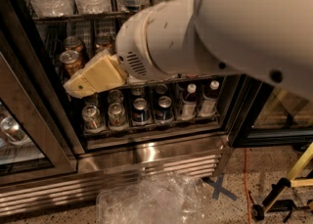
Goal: Pick redbull can from top shelf of fridge
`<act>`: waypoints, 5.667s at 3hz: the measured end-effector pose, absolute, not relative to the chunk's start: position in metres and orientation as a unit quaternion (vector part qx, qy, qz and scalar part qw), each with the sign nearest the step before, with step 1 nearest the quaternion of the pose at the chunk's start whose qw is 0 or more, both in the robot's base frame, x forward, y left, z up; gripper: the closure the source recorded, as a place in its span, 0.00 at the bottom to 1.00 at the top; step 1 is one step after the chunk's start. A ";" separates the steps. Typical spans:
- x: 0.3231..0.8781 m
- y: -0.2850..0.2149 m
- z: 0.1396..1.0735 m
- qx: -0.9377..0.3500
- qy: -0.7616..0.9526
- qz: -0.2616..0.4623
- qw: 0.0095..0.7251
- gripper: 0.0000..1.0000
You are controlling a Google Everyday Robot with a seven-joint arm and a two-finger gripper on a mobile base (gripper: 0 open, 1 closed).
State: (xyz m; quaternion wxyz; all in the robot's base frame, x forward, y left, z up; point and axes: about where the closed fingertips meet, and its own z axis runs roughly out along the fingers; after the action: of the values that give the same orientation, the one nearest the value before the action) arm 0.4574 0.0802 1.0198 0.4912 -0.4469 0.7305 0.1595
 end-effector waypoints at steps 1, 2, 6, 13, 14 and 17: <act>0.462 0.086 1.035 -0.426 0.721 0.160 0.523 0.00; 0.457 0.090 1.044 -0.430 0.716 0.158 0.528 0.00; 0.508 0.068 0.978 -0.231 0.740 0.172 0.608 0.00; 0.577 0.048 1.076 -0.078 0.642 0.012 0.763 0.19; 0.577 0.049 1.074 -0.072 0.644 0.013 0.761 0.31; 0.611 0.050 1.054 -0.076 0.653 0.000 0.754 0.38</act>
Offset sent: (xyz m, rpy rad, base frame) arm 0.0048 0.0060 0.0109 0.0552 -0.0344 -0.0295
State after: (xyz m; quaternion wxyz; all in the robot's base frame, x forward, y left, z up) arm 0.6114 0.0501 1.0544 0.7536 -0.0757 0.6530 -0.0002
